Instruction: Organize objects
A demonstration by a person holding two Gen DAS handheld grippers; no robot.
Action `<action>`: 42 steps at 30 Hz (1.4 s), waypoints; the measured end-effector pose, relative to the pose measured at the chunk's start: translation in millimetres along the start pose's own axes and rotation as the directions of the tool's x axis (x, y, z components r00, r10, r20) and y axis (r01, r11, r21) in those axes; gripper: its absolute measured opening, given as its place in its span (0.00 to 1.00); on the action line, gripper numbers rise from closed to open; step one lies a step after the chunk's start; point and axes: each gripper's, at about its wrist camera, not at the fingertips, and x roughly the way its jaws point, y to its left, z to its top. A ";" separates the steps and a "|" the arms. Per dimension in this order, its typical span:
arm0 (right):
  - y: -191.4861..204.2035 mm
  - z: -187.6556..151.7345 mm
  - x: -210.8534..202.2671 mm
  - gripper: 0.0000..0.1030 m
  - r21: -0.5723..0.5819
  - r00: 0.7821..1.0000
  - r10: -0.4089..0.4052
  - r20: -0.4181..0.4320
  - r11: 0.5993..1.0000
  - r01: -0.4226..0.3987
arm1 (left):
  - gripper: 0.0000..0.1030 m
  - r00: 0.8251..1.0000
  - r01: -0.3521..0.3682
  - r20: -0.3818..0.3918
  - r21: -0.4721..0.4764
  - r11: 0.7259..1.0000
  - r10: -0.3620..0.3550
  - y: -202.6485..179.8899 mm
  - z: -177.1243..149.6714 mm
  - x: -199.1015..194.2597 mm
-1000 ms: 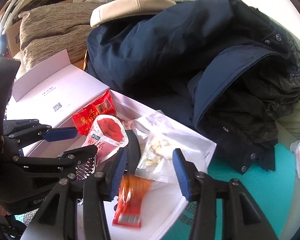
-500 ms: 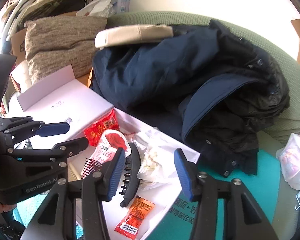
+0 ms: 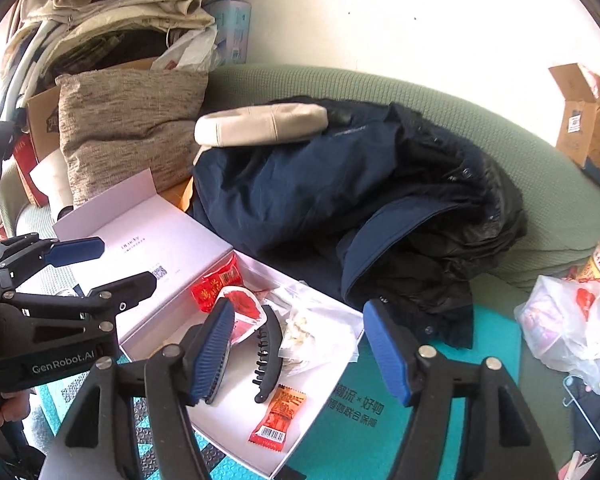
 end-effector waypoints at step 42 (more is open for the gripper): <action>45.8 -63.6 -99.5 0.81 0.087 0.996 -0.027 -0.085 0.996 0.034 | 0.91 0.999 -0.031 -0.035 -0.035 0.999 0.030 20.9 -81.2 -116.9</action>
